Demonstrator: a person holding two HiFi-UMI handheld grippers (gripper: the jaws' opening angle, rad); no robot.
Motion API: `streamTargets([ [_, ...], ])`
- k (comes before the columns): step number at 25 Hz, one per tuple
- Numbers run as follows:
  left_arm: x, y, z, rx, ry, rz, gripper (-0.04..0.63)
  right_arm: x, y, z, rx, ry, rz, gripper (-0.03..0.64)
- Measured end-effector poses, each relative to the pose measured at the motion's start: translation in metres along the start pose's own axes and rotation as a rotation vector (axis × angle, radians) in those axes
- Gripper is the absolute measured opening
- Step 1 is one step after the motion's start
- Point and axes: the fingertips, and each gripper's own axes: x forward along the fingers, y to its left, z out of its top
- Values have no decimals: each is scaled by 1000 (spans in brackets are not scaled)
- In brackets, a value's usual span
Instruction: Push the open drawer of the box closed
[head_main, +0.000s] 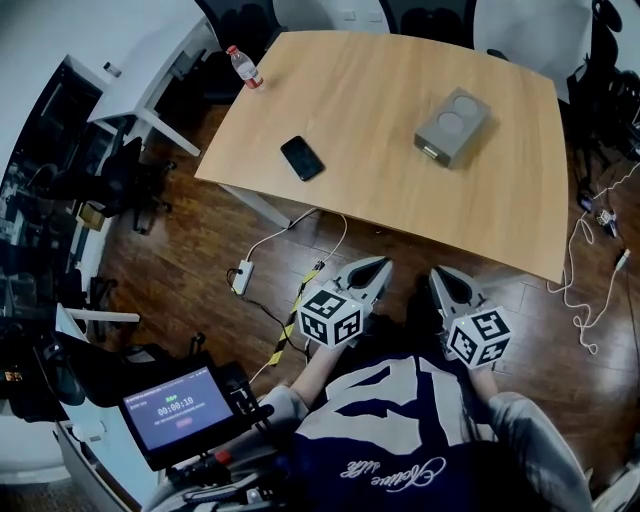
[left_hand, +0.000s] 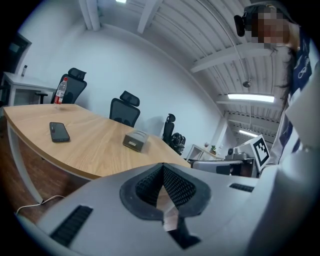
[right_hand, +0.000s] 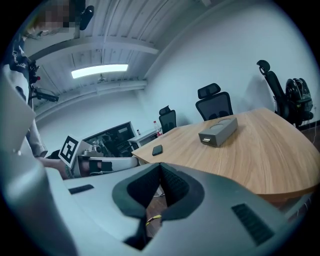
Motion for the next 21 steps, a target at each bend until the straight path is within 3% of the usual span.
streamTargets([
  [21,-2,11,2,-12,-8,3,-2,6,-4,6,-30,1,-9,-2],
])
